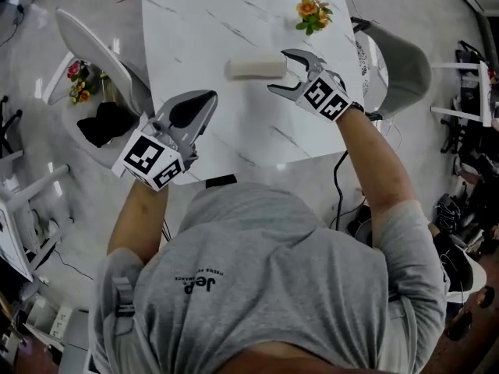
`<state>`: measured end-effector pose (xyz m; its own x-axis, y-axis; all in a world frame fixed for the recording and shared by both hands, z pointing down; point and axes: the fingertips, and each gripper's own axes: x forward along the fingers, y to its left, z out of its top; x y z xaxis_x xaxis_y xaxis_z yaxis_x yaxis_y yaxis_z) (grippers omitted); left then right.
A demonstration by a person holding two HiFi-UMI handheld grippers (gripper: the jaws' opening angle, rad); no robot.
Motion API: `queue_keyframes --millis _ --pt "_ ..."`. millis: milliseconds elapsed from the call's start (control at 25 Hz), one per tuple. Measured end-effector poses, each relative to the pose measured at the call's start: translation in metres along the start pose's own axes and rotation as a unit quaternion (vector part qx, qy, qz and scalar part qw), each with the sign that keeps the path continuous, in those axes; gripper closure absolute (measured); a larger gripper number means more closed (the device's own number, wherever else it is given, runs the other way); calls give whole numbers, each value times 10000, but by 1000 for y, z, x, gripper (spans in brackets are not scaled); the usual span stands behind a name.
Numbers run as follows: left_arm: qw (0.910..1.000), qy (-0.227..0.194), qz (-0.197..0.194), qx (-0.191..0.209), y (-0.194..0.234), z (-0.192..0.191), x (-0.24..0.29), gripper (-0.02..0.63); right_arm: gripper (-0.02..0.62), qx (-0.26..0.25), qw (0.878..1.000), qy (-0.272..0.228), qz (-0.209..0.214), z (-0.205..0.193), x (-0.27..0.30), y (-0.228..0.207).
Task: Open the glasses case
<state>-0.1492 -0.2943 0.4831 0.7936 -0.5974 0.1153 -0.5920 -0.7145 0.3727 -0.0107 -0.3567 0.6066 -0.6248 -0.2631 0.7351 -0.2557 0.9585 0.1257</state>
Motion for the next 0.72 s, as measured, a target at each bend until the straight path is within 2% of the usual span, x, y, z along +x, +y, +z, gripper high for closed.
queue_keyframes --millis 200,360,720 --pt "9999 34 63 -112 27 -10 3 557 229 -877 9916 884 354 -41 56 2" --pt "9996 112 80 -242 38 -22 5 557 230 -1442 9797 1335 388 -64 75 -3" --pt "9992 205 -55 -343 43 -30 17 557 245 -1621 9748 1418 586 -78 81 -8"
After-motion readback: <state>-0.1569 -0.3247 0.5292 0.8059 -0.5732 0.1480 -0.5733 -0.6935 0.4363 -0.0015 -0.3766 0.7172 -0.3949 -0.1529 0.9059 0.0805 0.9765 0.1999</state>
